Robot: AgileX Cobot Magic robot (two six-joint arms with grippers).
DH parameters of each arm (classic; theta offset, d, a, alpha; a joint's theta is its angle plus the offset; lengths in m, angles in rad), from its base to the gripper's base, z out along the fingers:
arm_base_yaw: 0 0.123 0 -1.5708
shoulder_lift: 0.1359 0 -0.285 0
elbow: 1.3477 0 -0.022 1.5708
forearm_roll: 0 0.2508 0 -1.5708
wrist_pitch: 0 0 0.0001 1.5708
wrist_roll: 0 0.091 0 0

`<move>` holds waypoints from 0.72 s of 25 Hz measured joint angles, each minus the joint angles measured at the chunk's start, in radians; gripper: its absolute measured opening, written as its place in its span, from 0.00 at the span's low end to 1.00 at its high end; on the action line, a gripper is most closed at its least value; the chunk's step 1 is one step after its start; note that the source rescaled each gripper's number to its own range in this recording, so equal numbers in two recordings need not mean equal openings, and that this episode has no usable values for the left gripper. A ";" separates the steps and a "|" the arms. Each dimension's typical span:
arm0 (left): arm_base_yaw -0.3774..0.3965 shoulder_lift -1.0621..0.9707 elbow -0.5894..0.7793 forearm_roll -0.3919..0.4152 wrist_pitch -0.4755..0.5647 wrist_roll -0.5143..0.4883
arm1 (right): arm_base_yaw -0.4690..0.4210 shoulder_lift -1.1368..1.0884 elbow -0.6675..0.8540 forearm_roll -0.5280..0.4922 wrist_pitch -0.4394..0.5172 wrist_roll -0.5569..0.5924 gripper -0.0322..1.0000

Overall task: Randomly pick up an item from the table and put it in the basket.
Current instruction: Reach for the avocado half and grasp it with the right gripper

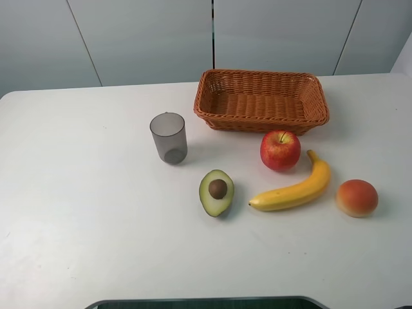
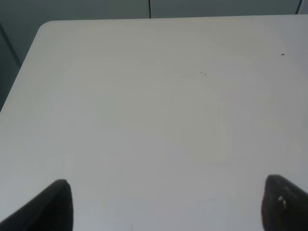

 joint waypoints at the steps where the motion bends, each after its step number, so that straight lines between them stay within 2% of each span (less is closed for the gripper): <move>1: 0.000 0.000 0.000 0.000 0.000 0.000 | 0.000 0.000 0.000 0.000 0.000 0.000 1.00; 18: 0.000 0.000 0.000 0.000 0.000 0.000 | 0.000 0.000 0.000 0.000 0.000 0.000 1.00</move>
